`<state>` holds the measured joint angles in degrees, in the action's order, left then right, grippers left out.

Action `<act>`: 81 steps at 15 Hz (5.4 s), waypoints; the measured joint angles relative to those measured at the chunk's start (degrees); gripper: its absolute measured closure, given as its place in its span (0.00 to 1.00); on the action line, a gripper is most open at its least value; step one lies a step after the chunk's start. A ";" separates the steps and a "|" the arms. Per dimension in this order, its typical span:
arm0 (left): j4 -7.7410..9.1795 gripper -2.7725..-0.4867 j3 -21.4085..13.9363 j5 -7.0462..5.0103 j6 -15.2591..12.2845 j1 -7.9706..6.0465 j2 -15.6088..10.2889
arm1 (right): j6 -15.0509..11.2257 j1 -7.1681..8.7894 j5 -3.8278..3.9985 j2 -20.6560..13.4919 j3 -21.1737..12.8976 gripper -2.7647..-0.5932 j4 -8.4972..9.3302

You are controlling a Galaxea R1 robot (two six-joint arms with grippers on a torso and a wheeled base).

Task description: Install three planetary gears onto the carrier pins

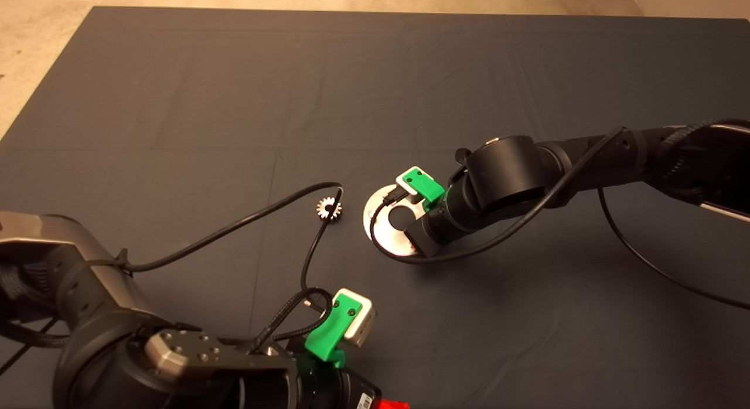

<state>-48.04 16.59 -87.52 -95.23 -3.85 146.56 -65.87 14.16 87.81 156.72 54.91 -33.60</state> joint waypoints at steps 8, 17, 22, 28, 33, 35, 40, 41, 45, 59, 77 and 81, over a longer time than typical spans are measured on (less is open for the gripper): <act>0.00 0.01 0.00 -0.02 -0.07 -0.63 0.00 | 0.00 0.00 -0.10 0.34 0.00 0.57 0.04; 0.00 0.01 0.00 0.01 -0.09 -0.66 0.02 | -0.20 2.06 -0.16 0.63 -2.27 0.37 6.37; 0.00 0.01 0.00 0.00 -0.09 -0.66 0.13 | 0.57 4.57 -0.23 -4.98 -1.99 0.27 7.91; 0.02 0.01 0.00 0.01 -0.09 -0.94 0.17 | 4.68 4.79 0.01 -9.70 1.49 0.13 8.44; 0.00 0.01 0.00 0.01 -0.11 -0.94 1.46 | 9.43 4.90 -0.11 -10.24 7.62 0.13 8.61; 0.02 0.01 0.00 0.01 -0.11 -0.94 1.75 | 10.50 4.90 -0.07 -10.53 9.04 0.13 8.61; 0.00 0.01 0.00 0.00 -0.50 -0.94 2.06 | 13.64 4.90 -0.14 -10.22 14.36 0.13 8.61; 0.02 0.01 0.00 0.01 -0.68 -0.94 2.07 | 14.04 4.90 -0.14 -10.03 15.21 0.13 8.61; 0.02 0.01 0.00 0.00 -1.40 -0.94 2.38 | 14.82 4.90 -0.16 -9.58 17.56 0.13 8.61; 0.02 0.01 0.00 -0.02 -1.84 -0.94 3.52 | 14.80 4.90 -5.45 -7.68 20.70 0.13 8.63; 0.04 0.01 0.00 0.00 -3.15 -0.94 4.57 | 14.74 4.91 -10.34 -7.80 22.58 0.23 8.77; 0.04 0.01 0.00 0.00 -3.30 -0.94 4.57 | 14.71 4.93 -10.34 -7.83 22.58 0.36 8.77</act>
<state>-48.01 16.59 -87.52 -98.54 -4.79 151.13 -51.15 19.09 77.47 148.90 77.48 -24.83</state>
